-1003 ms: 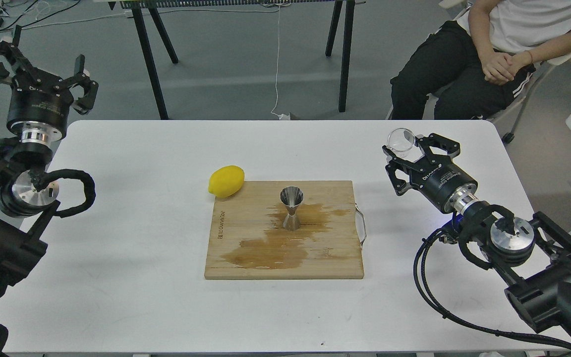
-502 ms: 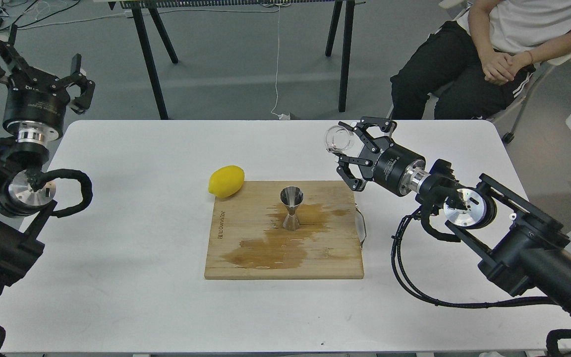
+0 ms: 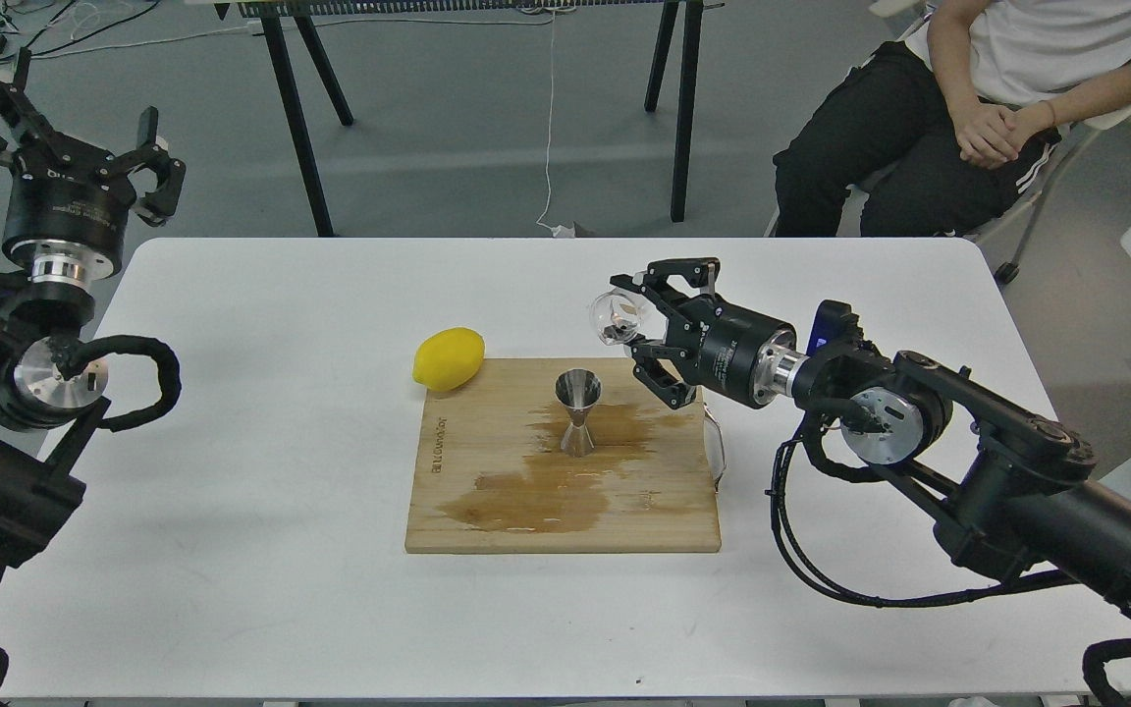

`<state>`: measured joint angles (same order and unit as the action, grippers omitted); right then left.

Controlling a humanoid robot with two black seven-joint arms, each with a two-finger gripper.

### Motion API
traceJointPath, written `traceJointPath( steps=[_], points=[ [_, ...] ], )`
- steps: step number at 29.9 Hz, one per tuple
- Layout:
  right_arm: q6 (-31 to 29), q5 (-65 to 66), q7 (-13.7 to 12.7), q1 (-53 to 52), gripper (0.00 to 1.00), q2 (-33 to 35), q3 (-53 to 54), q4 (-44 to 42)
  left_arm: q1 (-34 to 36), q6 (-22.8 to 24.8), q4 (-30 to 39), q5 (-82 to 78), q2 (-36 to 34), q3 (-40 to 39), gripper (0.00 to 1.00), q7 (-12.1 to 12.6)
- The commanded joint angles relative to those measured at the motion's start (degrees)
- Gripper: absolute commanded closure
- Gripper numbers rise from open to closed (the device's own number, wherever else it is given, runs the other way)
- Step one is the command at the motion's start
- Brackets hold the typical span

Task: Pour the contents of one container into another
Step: 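Carry the glass cup with the right gripper above the jigger, then tilt the glass cup with the right gripper to pour into the jigger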

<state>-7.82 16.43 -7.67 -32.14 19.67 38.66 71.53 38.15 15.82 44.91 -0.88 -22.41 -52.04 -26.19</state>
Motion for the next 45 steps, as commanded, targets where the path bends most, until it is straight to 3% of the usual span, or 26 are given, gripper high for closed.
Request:
traceJointPath(
  steps=[1, 23, 30, 45],
  points=[
    [0.0, 2.28, 0.02, 0.15, 0.58, -0.16, -0.16, 0.01, 0.0, 0.0, 0.0, 0.0, 0.0, 0.01, 0.0, 0.0],
    [2.28, 9.23, 0.82, 0.33, 0.59, -2.35, -1.92, 0.01, -0.09, 0.0, 0.0, 0.0, 0.0, 0.01, 0.0, 0.0],
    [5.09, 18.8, 1.43, 0.5, 0.59, -4.9, -2.01, 0.01, 0.0, 0.0, 0.0, 0.0, 0.09, 0.01, 0.0, -0.09],
    [6.41, 24.52, 1.69, 0.5, 0.59, -5.52, -2.1, 1.06, -0.09, 0.0, 0.0, 0.0, 0.0, 0.01, 0.0, 0.0]
  ],
)
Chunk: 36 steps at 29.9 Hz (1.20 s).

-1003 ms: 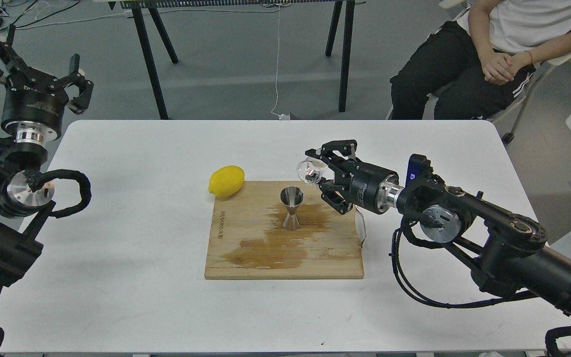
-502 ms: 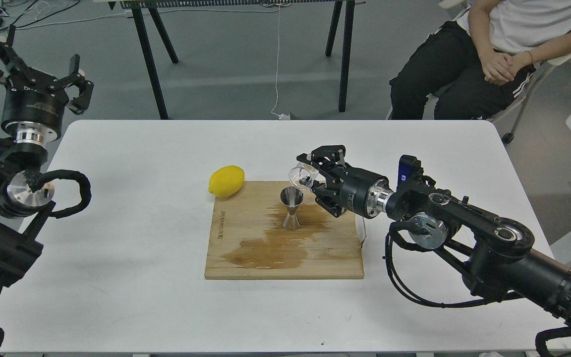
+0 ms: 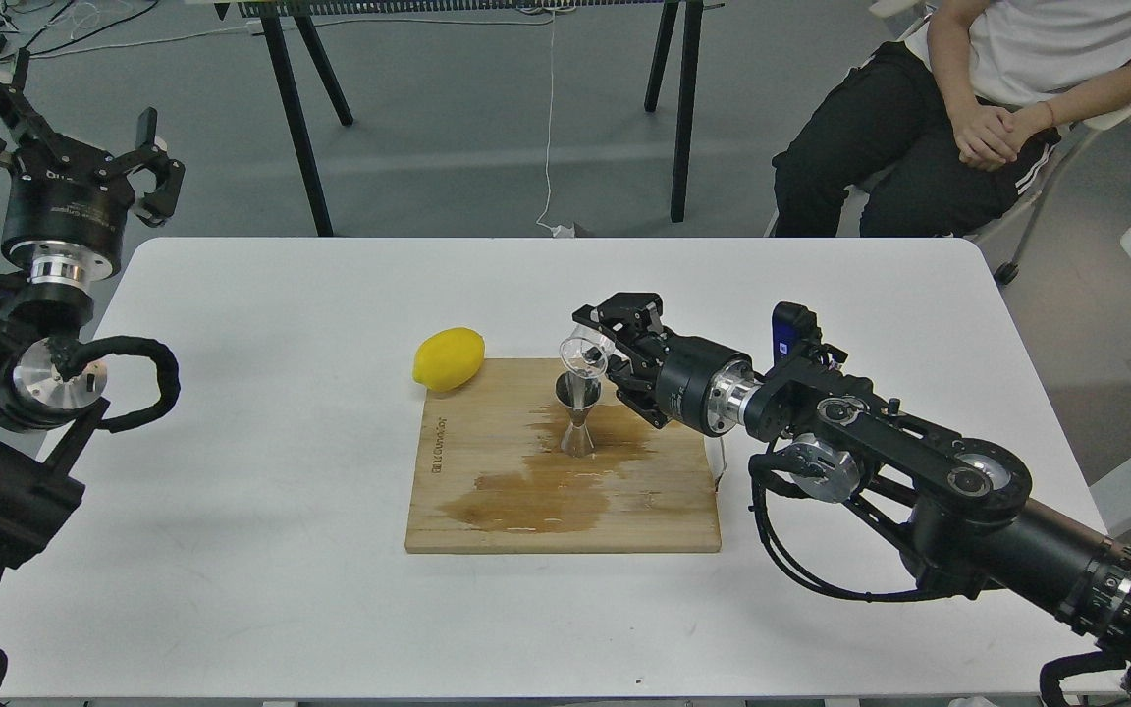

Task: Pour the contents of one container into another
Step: 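Tilt the glass cup with the right gripper to pour into the jigger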

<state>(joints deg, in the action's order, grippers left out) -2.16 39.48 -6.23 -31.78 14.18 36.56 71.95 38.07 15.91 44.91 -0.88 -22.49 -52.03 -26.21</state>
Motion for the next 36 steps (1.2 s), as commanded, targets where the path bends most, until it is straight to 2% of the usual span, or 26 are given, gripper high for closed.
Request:
traceJointPath(
  steps=[1, 21, 36],
  points=[
    [1.01, 1.82, 0.34, 0.14, 0.59, -0.03, 0.0, 0.91, -0.02, 0.0, 0.0, 0.0, 0.08, -0.08, 0.0, 0.02],
    [1.81, 17.64, 1.65, 0.32, 0.59, -1.26, -0.7, 1.27, -0.11, 0.0, 0.0, 0.0, -0.1, 0.0, 0.0, 0.02],
    [5.58, 28.98, 5.34, 0.23, 0.59, -1.43, -5.18, 1.27, -0.19, 0.09, 0.0, 0.0, -0.1, -0.09, 0.0, 0.02]
  ],
)
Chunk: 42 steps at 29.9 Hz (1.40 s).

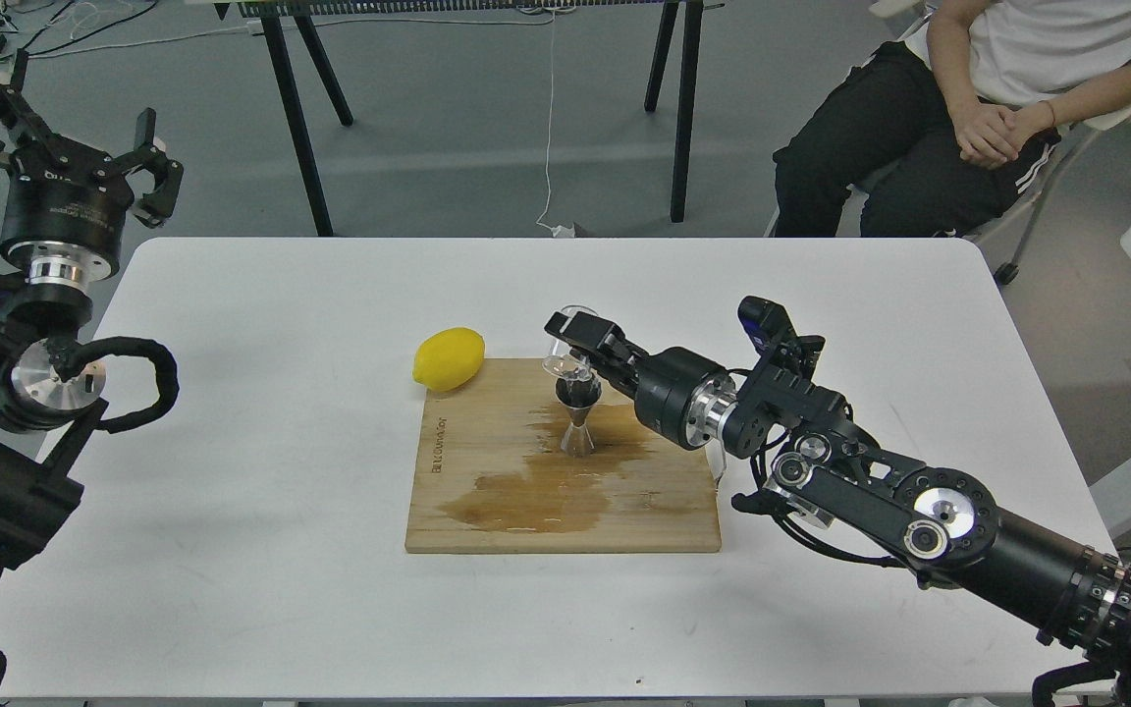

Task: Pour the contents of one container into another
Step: 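Tilt the glass cup with the right gripper to pour into the jigger, then tilt the glass cup upright and move it back with the right gripper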

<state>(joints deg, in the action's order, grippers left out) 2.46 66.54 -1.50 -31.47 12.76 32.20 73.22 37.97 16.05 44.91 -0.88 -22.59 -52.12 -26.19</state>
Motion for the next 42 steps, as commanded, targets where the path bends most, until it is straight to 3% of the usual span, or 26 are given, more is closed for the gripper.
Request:
traceJointPath(
  steps=[1, 17, 23, 31, 37, 42],
  points=[
    [1.06, 2.79, 0.88, -0.08, 0.59, 0.07, -0.82, 0.0, -0.09, -0.06, 0.0, 0.0, 0.0, 0.0, 0.0, 0.0],
    [3.08, 13.09, 6.16, 0.09, 0.59, 2.09, -0.91, -0.18, -0.09, -0.06, 0.0, 0.27, -0.79, 0.0, 0.0, 0.0],
    [3.26, 11.25, 6.16, 1.5, 0.59, 2.01, 0.5, 0.17, -0.35, -0.06, 0.0, 0.35, -0.79, -1.76, 0.0, 0.17],
    [2.29, -5.16, 4.67, 1.59, 0.58, 5.52, 5.94, 1.66, -0.44, 0.03, 0.0, 0.35, -0.96, -1.93, 0.0, 0.17],
    [2.03, -31.69, -0.16, 2.28, 0.58, 11.75, 8.5, 4.48, -0.35, -0.14, 0.0, 0.35, -0.88, -1.93, 0.0, 0.26],
    [2.03, -51.03, -0.61, 4.57, 0.57, 15.1, 12.09, 4.13, -0.35, -0.23, 0.0, 0.27, -0.88, -1.85, 0.0, 0.35]
  ],
)
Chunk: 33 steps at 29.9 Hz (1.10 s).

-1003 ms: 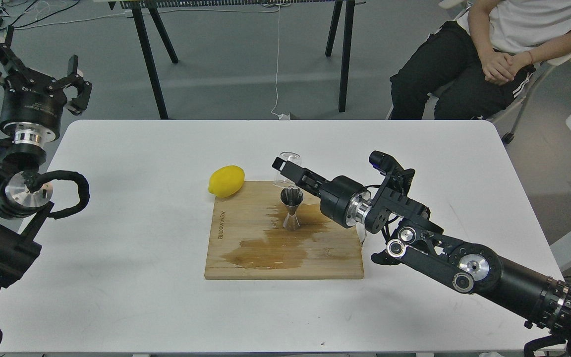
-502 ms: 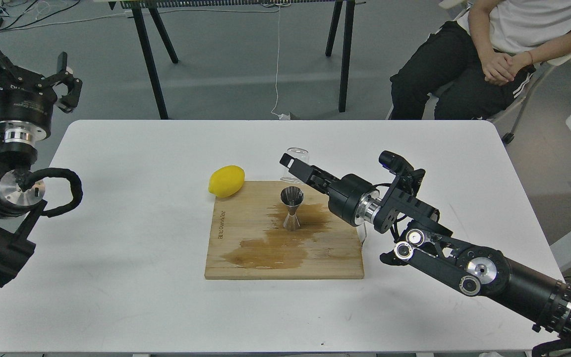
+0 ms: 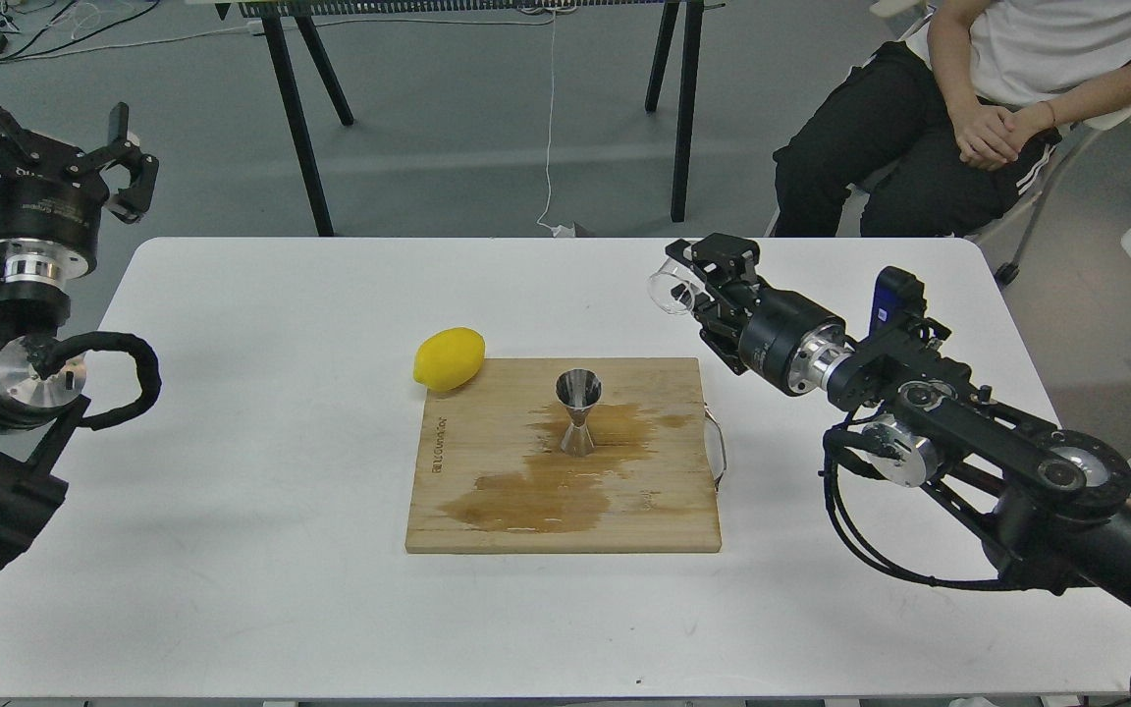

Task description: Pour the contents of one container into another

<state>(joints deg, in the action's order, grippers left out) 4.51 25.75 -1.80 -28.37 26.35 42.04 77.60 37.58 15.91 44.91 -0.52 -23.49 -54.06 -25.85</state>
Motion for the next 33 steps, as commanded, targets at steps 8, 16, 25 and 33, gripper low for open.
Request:
traceJointPath(
  steps=[8, 16, 25, 33],
  points=[
    [-8.1, -40.67, -3.03, 10.08, 0.56, 1.86, 12.36, -5.26, 0.04, -0.27, 0.0, -0.09, 0.2, 0.27, 0.0, 0.01],
    [-19.8, -52.37, -3.3, 18.34, 0.56, 0.98, 15.97, -13.43, 0.04, -0.79, 0.09, -0.09, 0.2, 0.19, 0.0, 0.01],
    [-22.53, -57.04, -3.3, 23.98, 0.56, -6.48, 23.0, -22.66, 0.04, -0.79, 0.09, -0.09, 0.73, 0.01, 0.0, -0.25],
    [-23.5, -57.22, -3.3, 24.24, 0.53, -7.89, 23.53, -28.02, 0.04, -0.79, 0.09, -0.09, 0.64, 0.1, 0.0, -0.16]
  ],
)
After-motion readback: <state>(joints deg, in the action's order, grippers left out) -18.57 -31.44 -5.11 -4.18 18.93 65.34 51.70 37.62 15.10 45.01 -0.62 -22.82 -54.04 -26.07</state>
